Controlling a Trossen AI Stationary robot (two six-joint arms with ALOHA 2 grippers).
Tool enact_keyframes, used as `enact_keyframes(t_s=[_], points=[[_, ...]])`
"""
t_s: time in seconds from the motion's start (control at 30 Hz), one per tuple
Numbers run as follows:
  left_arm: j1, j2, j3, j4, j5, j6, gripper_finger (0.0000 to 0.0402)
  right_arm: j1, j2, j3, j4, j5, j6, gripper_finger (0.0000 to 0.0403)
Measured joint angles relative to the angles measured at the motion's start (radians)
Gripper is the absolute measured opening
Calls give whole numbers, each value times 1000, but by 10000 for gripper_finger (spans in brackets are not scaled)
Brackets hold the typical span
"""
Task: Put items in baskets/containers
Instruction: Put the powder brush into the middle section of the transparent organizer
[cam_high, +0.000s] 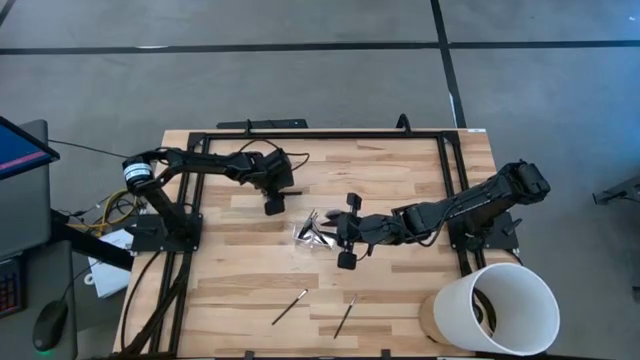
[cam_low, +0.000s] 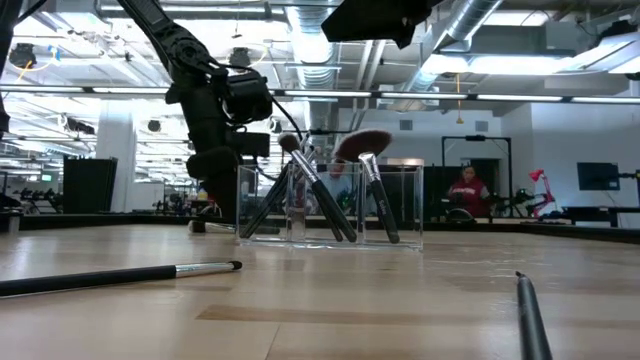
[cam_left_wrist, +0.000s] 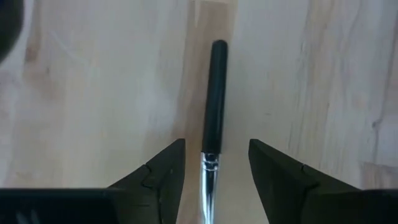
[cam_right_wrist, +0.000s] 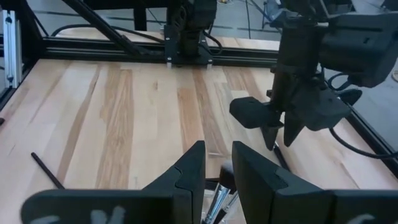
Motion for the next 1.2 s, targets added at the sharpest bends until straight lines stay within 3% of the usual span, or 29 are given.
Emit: enact_keyframes(t_s=[0.4,0.8,1.2], points=[[0,-1,-57,11,-6,-2,167,0,0,0,0,0,0,72],[0,-1,-58,34,-90,20,34,0,0,0,0,1,0,72],[-28,-12,-57,-2,-90,22,33,0,0,0,-45,2,2,72]])
